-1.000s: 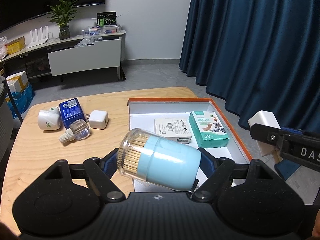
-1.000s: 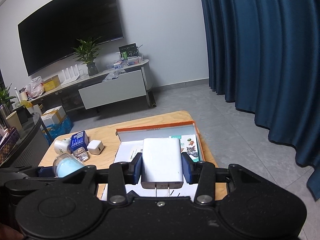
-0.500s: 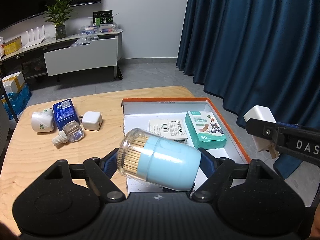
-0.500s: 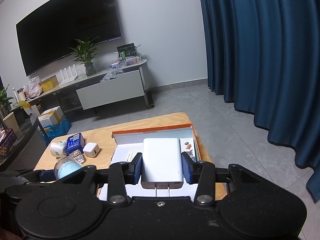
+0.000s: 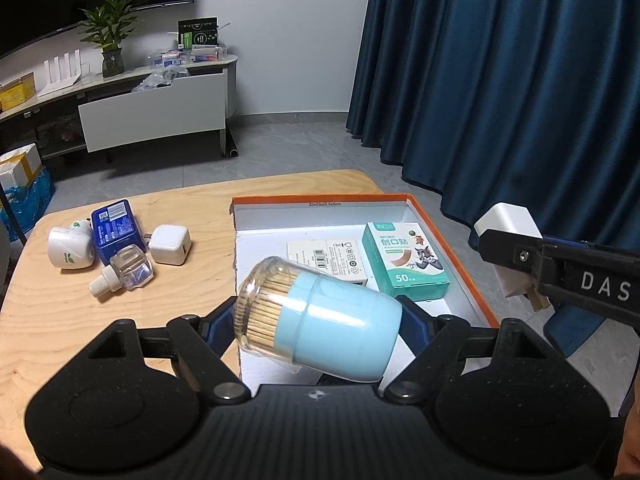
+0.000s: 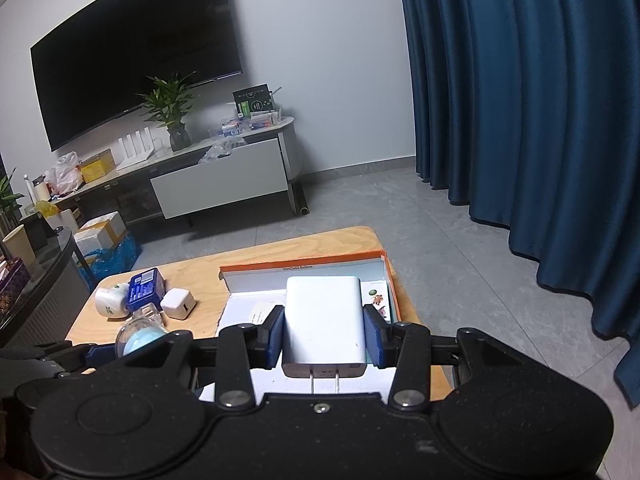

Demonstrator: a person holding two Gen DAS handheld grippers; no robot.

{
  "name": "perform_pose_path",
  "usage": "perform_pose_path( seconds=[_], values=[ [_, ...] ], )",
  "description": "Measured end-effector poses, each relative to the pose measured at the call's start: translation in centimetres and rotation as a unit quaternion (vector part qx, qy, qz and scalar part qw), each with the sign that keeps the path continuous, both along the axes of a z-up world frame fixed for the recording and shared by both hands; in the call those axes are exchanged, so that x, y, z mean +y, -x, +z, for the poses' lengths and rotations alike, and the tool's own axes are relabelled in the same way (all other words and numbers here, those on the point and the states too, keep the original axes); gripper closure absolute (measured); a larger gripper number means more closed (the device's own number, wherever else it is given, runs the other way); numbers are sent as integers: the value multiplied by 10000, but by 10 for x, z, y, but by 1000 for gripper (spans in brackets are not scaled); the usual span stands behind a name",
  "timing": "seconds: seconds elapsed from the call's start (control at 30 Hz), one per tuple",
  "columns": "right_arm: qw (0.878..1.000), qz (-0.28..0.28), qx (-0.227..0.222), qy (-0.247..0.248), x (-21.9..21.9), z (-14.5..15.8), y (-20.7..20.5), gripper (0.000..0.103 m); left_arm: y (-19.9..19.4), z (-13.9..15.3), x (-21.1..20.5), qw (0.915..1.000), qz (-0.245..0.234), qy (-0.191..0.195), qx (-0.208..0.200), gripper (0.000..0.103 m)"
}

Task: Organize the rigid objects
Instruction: 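Move both held items over the tray beside the boxes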

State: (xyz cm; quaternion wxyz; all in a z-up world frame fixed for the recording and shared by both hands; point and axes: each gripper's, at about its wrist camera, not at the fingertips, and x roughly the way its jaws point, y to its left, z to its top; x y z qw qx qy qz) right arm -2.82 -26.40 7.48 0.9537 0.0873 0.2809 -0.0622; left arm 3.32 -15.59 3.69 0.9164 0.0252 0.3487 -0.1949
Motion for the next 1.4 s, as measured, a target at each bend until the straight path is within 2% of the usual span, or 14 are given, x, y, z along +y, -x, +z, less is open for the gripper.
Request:
perform_pose_path(
  seconds=[0.5, 1.4],
  values=[
    [10000, 25, 58, -16, -6, -6, -10, 53, -12, -8, -7, 9999, -89, -13, 98, 21],
    [9994, 148, 283, -101, -8, -17, -55, 53, -30, -18, -21, 9996, -219, -24, 196, 21]
  ],
)
